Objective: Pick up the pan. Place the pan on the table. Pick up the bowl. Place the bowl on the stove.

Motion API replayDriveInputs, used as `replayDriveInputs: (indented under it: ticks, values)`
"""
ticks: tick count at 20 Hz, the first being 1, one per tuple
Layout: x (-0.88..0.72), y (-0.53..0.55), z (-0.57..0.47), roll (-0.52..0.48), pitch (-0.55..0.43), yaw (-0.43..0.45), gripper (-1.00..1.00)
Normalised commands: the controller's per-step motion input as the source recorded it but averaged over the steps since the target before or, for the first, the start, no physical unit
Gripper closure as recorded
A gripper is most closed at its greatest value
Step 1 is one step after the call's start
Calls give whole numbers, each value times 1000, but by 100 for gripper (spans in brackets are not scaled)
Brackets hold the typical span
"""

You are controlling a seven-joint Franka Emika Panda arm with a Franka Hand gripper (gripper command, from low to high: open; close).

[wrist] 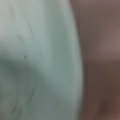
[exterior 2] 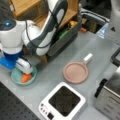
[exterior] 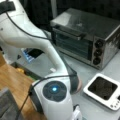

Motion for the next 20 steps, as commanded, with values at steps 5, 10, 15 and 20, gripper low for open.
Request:
replayDriveInputs:
  ticks: [5,10,15,20]
  values:
    - [61,-52,5,88,-5,28,100]
    - [61,-59,1,95,-5,18,100]
    - [71,-44,7,102,-5,17,100]
    - [56,-10,34,105,3,9,100]
